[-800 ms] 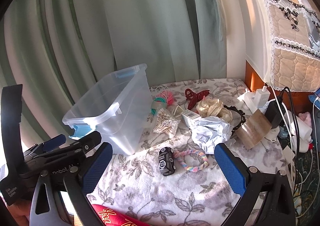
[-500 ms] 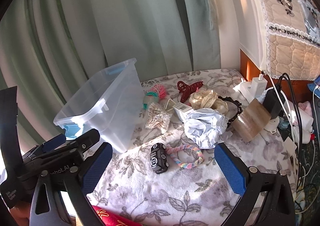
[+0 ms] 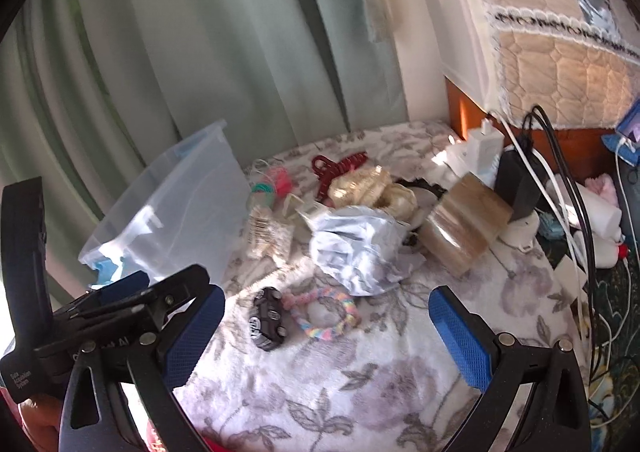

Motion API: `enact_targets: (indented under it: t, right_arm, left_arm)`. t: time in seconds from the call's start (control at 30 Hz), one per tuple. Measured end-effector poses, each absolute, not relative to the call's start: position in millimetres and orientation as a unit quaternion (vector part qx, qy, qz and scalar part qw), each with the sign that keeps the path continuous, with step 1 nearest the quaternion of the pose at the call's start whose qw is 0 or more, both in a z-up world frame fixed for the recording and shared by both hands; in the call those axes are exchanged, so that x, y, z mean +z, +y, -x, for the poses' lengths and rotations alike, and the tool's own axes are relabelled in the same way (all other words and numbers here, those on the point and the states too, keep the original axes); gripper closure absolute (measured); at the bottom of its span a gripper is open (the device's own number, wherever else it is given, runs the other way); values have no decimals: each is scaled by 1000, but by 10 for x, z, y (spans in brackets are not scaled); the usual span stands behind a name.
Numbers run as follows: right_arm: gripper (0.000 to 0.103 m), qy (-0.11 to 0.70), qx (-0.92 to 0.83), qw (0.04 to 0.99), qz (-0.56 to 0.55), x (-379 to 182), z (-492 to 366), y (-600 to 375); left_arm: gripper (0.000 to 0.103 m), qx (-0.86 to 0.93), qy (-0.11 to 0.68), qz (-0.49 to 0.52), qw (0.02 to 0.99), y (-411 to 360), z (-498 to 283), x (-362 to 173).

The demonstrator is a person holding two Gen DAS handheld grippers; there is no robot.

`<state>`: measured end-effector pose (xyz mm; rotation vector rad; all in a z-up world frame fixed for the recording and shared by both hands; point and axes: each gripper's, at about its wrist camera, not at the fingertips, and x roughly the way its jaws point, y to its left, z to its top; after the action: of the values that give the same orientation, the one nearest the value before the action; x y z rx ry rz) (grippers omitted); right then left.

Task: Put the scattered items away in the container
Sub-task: 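Reach the left gripper to the black toy car while the right gripper approaches the tape roll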

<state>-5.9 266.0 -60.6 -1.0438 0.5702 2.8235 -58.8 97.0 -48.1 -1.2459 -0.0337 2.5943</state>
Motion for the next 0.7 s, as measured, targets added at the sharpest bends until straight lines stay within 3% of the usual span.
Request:
enact_targets:
  t: [0.3,0.47,0.7]
  right_arm:
    - [0,220,902,76,363,-857,116,3058]
    - [0,224,896,112,366,-942,233,3291]
    - [5,274,882,150,354,-1025,356,3621]
  left_arm:
    - [2,863,9,493,109,1185,815,-898]
    - [18,847,1,520,111,1222,930,-1092]
    - [26,839,-11,533,109,1192,1001,-1215]
